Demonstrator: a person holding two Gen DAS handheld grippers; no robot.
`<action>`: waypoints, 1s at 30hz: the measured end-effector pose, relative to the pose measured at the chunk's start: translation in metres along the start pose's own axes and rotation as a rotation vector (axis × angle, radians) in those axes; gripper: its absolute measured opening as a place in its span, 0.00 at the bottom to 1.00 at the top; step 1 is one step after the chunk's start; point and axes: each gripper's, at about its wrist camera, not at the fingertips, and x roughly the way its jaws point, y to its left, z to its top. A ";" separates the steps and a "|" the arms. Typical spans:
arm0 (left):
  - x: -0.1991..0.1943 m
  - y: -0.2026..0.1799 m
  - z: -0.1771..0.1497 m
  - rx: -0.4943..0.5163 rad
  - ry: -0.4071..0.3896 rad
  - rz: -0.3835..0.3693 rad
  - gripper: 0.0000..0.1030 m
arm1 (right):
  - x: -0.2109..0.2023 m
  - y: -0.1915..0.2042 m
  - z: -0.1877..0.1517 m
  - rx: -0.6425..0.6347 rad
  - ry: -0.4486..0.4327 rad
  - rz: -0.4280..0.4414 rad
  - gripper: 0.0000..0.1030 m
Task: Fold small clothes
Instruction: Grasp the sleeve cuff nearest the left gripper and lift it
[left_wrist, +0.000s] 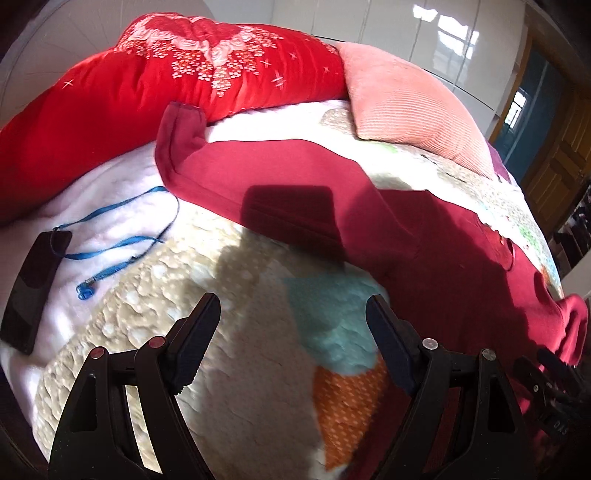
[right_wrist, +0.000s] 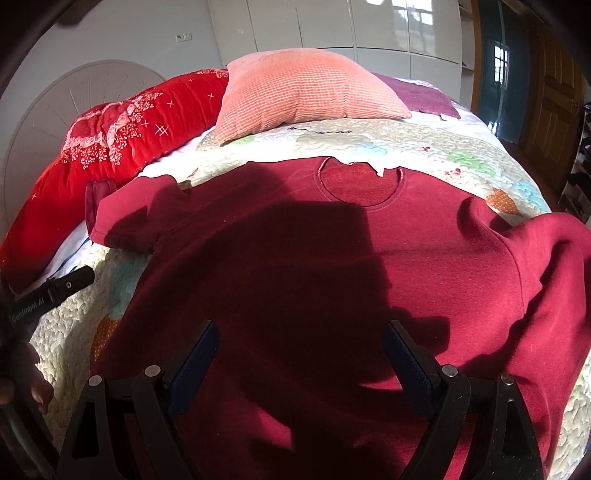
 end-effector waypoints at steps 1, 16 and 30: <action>0.006 0.013 0.011 -0.024 0.002 0.020 0.79 | 0.003 0.003 0.002 -0.008 0.001 0.008 0.86; 0.120 0.149 0.126 -0.274 0.029 0.196 0.79 | 0.028 0.017 0.004 -0.025 0.062 0.100 0.86; 0.056 0.096 0.143 -0.065 -0.110 -0.049 0.05 | 0.014 0.000 0.008 0.025 0.033 0.102 0.86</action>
